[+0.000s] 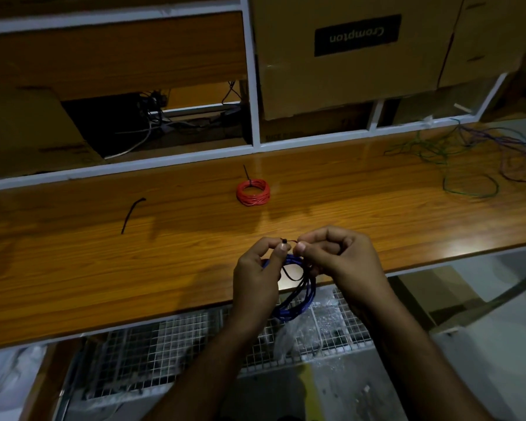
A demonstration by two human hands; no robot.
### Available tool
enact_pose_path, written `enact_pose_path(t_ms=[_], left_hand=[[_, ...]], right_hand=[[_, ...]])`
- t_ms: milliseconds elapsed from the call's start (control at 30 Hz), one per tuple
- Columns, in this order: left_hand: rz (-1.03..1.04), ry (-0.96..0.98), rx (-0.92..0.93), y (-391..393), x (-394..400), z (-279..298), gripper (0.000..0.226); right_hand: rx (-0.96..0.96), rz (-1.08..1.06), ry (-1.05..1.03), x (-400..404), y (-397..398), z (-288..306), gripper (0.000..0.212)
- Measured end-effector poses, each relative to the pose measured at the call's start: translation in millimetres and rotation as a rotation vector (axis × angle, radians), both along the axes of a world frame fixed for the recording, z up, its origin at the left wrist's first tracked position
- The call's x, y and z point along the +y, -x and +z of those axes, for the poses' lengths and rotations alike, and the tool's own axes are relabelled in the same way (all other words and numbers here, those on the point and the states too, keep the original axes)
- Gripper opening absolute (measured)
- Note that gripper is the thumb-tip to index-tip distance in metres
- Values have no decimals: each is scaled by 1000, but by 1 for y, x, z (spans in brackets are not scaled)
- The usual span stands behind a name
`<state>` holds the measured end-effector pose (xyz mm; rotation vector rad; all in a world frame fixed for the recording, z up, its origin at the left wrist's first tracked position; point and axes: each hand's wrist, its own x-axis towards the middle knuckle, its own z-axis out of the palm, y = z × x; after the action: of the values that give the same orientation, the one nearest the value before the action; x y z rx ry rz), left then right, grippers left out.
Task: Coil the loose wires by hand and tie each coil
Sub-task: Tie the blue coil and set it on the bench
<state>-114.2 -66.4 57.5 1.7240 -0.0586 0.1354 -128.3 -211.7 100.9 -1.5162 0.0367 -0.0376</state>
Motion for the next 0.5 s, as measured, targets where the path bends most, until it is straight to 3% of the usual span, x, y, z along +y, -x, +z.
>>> enact_pose_path(t_ms=[233,400,500], left_hand=[[-90,-18,-69,3,-3,10,17],[-115,-111,-80,4,-4,8,15],[-133,-72,-90,4,-4,7,16]], right_hand=[[47,-1,26,0,-12,2,13],[94,95,171,-9,-25,1,18],[138,45,87,-9,-37,-3,15]])
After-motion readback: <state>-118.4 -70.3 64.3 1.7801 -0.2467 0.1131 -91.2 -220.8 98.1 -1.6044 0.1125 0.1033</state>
